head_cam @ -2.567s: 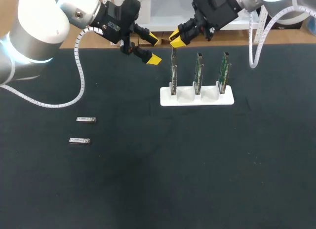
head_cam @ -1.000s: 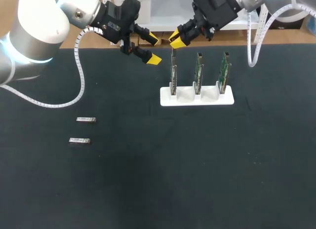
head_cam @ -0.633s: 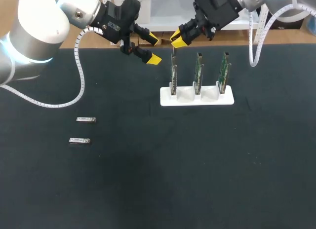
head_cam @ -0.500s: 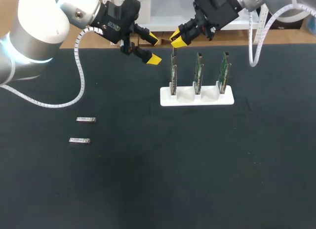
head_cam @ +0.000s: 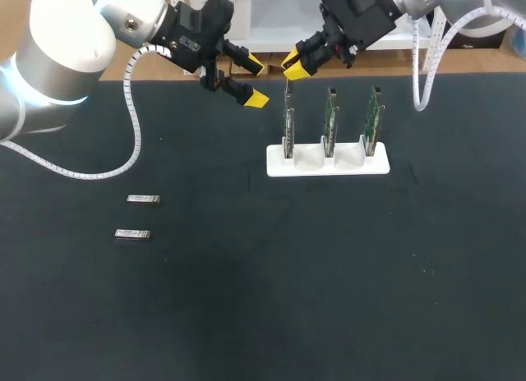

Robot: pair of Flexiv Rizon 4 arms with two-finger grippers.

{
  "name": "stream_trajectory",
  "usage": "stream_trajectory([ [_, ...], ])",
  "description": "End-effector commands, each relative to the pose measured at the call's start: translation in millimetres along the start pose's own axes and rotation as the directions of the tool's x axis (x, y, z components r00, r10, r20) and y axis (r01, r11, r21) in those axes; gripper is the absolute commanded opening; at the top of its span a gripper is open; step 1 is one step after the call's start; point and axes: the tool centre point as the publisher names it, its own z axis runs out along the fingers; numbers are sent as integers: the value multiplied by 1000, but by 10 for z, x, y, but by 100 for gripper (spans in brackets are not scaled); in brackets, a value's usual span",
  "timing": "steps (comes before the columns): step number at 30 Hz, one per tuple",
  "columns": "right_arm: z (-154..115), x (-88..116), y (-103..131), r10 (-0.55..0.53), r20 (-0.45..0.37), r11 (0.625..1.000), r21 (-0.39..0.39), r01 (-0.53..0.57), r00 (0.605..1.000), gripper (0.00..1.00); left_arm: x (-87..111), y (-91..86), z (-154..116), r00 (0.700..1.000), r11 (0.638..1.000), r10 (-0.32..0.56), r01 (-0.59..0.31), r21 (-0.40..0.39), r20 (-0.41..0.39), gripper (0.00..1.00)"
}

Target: Pick up the optical module with the left hand, and insert it into the network port with the right hand.

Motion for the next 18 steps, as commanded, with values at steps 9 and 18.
stream_trajectory([
  [9,8,-22,-12,-9,10,1000,1,9,1000,0,-12,20,-1,1000,1000,-2,2,4,-6,100],
  [18,2,-13,-5,-8,10,1000,2,8,1000,0,-12,20,-1,1000,1000,-2,2,4,-6,100],
])
